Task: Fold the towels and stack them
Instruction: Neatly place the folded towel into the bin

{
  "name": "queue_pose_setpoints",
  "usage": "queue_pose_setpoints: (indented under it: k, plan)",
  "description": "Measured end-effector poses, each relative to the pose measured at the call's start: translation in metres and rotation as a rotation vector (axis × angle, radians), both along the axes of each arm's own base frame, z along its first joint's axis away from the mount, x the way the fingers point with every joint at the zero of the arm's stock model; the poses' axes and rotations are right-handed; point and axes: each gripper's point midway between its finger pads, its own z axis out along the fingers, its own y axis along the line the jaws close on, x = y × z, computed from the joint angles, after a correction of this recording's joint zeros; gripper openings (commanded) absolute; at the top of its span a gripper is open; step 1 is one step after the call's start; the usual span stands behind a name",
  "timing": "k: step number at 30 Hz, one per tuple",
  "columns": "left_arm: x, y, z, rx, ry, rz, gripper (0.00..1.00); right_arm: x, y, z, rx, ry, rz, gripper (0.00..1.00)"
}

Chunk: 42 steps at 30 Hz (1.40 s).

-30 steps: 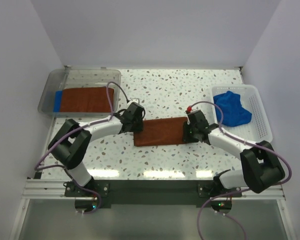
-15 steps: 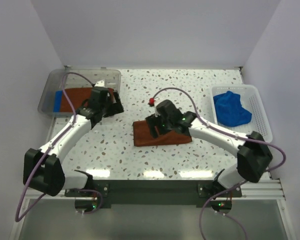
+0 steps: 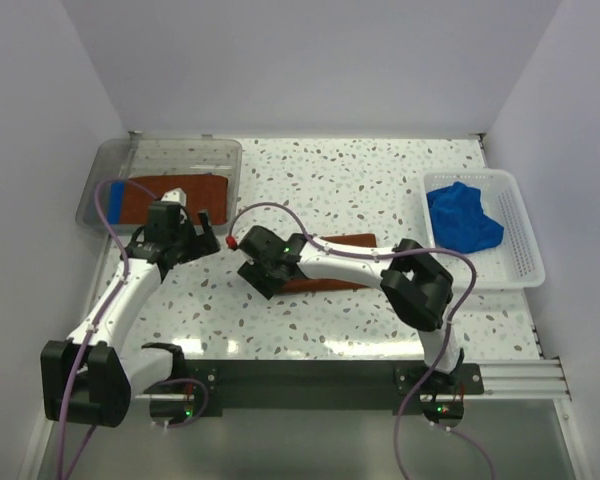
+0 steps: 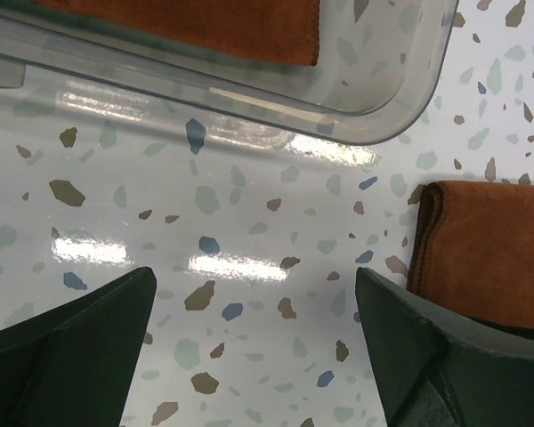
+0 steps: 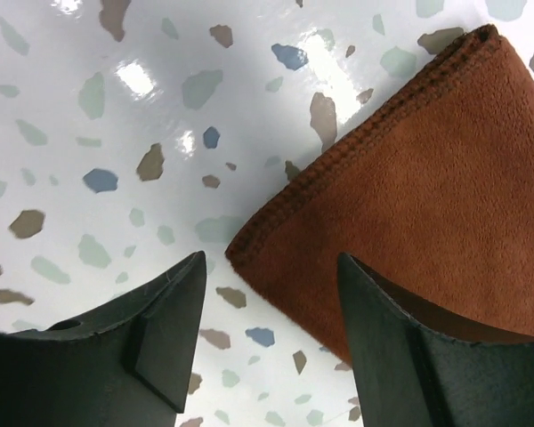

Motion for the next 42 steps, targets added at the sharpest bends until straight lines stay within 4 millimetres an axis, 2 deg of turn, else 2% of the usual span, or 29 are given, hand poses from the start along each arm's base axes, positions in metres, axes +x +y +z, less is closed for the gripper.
queue_pose_setpoints:
  k: [6,8,10,13,14,16,23,27,32,39,42]
  plan:
    - [-0.009,0.0,-0.011,-0.006,0.029,-0.006,1.0,0.001,-0.004,-0.024,-0.071,0.009,0.013,0.57]
    - [-0.009,0.0,-0.012,-0.007,0.031,-0.01,1.0,0.0,-0.004,-0.032,-0.087,0.016,0.021,0.52]
    - [-0.009,0.0,-0.011,-0.006,0.03,-0.01,1.0,0.0,-0.004,-0.032,-0.092,0.009,0.032,0.46]
    - [-0.01,0.0,-0.01,-0.006,0.025,-0.01,1.0,0.002,-0.004,-0.033,-0.102,-0.004,0.041,0.25]
    - [-0.01,0.0,-0.009,-0.007,0.022,-0.01,1.0,0.003,-0.005,-0.033,-0.107,-0.011,0.043,0.11]
    - [-0.01,0.0,-0.008,-0.006,0.022,-0.01,1.0,0.007,-0.007,-0.034,-0.117,-0.026,0.045,0.0]
    - [-0.014,-0.001,-0.009,-0.012,0.034,-0.011,1.0,0.006,-0.009,-0.031,-0.027,-0.036,0.033,0.0]
    - [-0.015,-0.012,-0.006,-0.071,0.032,-0.032,1.0,-0.001,-0.019,-0.026,0.069,0.005,0.008,0.0]
    - [-0.012,-0.041,-0.006,-0.211,0.037,-0.077,1.0,-0.002,-0.022,-0.013,0.168,0.021,-0.017,0.0]
    - [-0.021,-0.099,-0.029,-0.367,0.125,-0.137,1.0,0.0,-0.022,0.009,0.29,-0.007,-0.048,0.0]
    - [-0.022,-0.116,-0.037,-0.42,0.152,-0.136,1.0,0.002,-0.019,0.015,0.323,-0.018,-0.055,0.0]
